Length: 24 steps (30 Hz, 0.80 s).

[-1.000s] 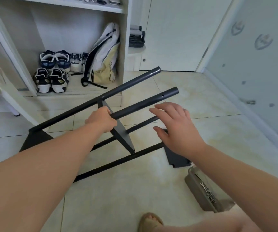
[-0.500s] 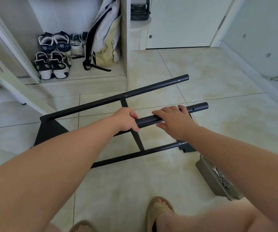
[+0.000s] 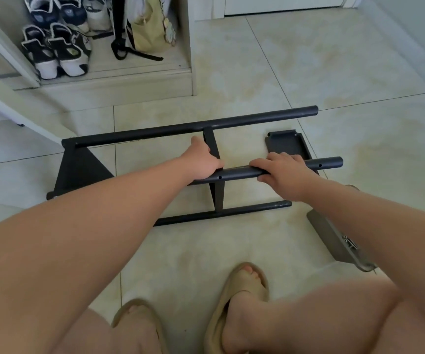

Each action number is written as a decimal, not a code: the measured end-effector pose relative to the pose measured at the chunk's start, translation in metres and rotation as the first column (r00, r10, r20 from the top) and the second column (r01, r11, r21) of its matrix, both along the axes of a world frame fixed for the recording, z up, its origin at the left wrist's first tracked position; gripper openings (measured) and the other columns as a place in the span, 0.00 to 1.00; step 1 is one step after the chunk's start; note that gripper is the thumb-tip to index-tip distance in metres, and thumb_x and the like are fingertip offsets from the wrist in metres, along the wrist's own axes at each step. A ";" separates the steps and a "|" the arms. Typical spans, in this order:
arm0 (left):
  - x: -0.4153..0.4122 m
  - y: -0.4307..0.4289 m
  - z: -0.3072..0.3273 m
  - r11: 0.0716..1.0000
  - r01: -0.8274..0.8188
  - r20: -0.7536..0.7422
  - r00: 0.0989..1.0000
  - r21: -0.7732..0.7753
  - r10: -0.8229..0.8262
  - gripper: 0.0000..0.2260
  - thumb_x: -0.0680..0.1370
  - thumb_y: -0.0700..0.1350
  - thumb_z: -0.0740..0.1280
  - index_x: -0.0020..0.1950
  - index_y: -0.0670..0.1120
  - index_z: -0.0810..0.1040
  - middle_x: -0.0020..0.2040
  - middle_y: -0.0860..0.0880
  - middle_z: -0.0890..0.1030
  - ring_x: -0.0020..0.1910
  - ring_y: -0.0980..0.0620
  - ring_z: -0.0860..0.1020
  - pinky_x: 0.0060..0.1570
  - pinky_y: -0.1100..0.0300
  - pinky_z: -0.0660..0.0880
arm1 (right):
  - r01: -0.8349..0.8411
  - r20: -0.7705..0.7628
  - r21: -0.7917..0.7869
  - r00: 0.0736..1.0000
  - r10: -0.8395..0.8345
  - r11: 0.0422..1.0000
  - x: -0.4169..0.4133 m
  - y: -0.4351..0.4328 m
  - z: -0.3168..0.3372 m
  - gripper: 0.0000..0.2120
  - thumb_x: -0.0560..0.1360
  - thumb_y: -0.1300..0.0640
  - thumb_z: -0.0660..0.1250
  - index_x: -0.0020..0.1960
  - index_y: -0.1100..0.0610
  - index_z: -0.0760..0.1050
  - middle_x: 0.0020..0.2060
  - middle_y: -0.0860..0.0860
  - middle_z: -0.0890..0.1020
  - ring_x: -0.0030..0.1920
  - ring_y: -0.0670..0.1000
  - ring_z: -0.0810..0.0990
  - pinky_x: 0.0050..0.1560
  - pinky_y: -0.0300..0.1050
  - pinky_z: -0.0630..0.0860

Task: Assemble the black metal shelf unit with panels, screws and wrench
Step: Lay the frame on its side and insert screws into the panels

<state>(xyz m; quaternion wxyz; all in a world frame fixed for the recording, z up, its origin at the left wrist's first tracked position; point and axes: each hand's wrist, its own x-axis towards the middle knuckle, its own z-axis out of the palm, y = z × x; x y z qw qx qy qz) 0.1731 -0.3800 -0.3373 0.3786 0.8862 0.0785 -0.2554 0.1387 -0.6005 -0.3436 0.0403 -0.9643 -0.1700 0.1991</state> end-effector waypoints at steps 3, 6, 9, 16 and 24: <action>0.008 -0.003 -0.007 0.999 0.022 -0.064 0.998 0.036 -0.019 0.28 0.77 0.48 0.71 0.72 0.39 0.66 0.59 0.48 0.74 0.54 0.47 0.75 0.56 0.55 0.72 | 0.007 -0.025 0.015 1.000 -0.007 1.000 -0.001 -0.003 -0.004 0.17 0.86 0.50 0.55 0.74 0.44 0.66 0.51 0.48 0.70 0.53 0.52 0.68 0.65 0.54 0.62; 0.011 -0.004 -0.009 0.998 0.061 -0.136 0.989 0.032 -0.056 0.17 0.77 0.48 0.70 0.60 0.40 0.74 0.55 0.45 0.81 0.55 0.44 0.79 0.62 0.49 0.74 | 0.017 -0.052 0.035 0.999 -0.015 0.999 -0.001 -0.004 -0.003 0.16 0.85 0.50 0.55 0.73 0.43 0.67 0.52 0.49 0.71 0.55 0.54 0.70 0.65 0.55 0.63; 0.010 -0.005 -0.005 0.984 0.151 -0.148 0.980 0.092 -0.137 0.14 0.79 0.49 0.67 0.56 0.39 0.75 0.48 0.46 0.79 0.53 0.44 0.78 0.58 0.52 0.74 | 0.022 -0.104 0.048 0.994 -0.017 0.999 -0.002 -0.004 -0.004 0.17 0.85 0.50 0.56 0.73 0.43 0.67 0.53 0.49 0.73 0.57 0.55 0.71 0.65 0.56 0.63; -0.003 -0.005 -0.010 0.984 0.161 -0.223 0.965 0.073 -0.141 0.21 0.77 0.53 0.69 0.65 0.42 0.72 0.57 0.43 0.81 0.56 0.42 0.80 0.62 0.45 0.75 | 0.020 -0.208 0.053 0.978 -0.009 0.998 -0.010 -0.005 -0.011 0.12 0.85 0.51 0.57 0.67 0.43 0.70 0.50 0.46 0.72 0.55 0.54 0.73 0.65 0.57 0.64; -0.007 -0.002 -0.025 0.990 -0.051 -0.206 0.978 -0.133 0.022 0.10 0.81 0.53 0.63 0.49 0.48 0.77 0.54 0.41 0.83 0.56 0.41 0.81 0.62 0.46 0.76 | 0.040 -0.201 0.079 0.979 -0.024 0.996 -0.011 -0.005 -0.018 0.09 0.85 0.54 0.57 0.61 0.45 0.71 0.45 0.44 0.72 0.52 0.53 0.73 0.64 0.55 0.62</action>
